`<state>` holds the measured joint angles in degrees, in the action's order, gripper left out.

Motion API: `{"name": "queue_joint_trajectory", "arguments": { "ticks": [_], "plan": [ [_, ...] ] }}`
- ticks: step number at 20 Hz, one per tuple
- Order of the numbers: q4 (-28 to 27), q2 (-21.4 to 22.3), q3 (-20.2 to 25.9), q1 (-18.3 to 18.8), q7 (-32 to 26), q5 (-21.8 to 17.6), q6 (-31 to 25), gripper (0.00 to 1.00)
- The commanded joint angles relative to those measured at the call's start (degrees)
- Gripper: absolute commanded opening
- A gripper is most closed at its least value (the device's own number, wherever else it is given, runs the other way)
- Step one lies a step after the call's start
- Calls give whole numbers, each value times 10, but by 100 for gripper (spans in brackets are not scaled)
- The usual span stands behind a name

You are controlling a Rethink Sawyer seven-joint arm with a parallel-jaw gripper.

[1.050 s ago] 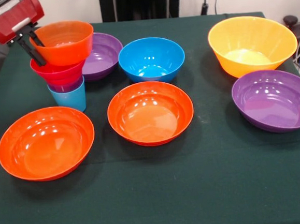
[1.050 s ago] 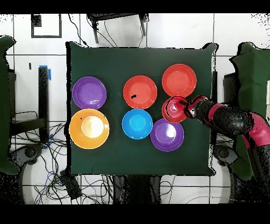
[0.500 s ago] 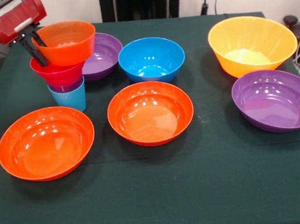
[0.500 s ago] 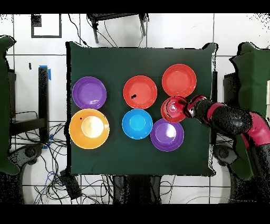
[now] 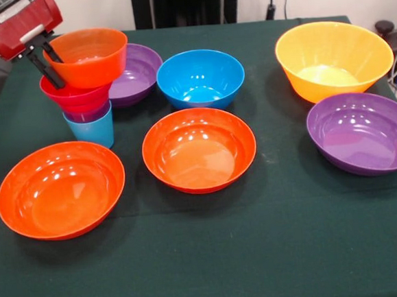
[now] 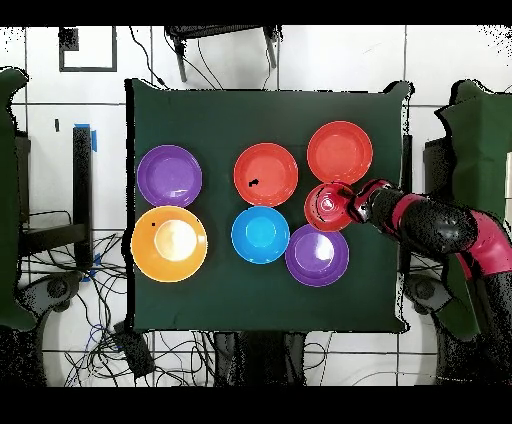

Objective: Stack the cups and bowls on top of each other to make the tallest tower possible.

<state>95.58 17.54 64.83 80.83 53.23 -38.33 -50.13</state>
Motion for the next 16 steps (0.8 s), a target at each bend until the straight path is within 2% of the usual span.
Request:
{"name": "queue_joint_trajectory", "arguments": {
  "ticks": [1, 16],
  "plan": [
    [-30, -30, -36, -40, -106, -11, -15, 0],
    [-40, -36, -39, -37, -120, -7, -30, 0]
  ]
}}
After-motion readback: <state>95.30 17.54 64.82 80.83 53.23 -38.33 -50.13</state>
